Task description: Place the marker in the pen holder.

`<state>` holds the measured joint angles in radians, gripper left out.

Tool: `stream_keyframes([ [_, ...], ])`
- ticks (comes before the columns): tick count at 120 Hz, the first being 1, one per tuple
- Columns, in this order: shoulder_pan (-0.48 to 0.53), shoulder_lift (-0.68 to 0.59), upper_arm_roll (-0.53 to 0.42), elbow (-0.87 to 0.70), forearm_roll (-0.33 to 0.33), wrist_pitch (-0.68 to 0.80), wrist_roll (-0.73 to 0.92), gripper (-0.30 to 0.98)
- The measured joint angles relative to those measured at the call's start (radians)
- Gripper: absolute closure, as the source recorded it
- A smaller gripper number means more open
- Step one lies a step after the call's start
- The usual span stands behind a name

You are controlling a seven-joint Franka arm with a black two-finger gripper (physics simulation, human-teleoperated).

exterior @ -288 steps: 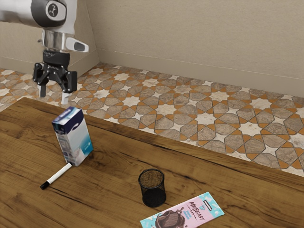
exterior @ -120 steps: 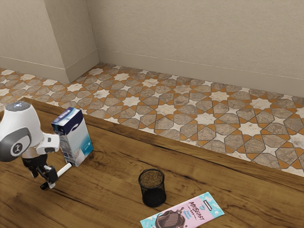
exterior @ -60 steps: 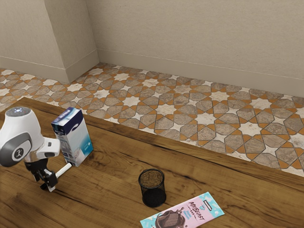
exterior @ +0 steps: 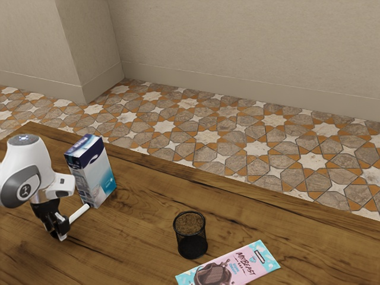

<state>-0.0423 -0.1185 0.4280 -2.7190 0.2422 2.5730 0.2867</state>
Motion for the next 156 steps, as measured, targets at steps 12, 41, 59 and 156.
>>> stream_keyframes([
  [12, 0.0, 0.01, 0.0, 0.002, 0.001, 0.012, 0.004, 0.32],
  [41, 0.0, 0.039, 0.0, 0.017, 0.003, 0.026, 0.011, 0.34],
  [59, 0.0, 0.05, 0.0, 0.016, 0.002, 0.035, 0.014, 0.35],
  [156, -0.003, -0.15, -0.06, -0.125, -0.021, 0.061, 0.015, 0.67],
])
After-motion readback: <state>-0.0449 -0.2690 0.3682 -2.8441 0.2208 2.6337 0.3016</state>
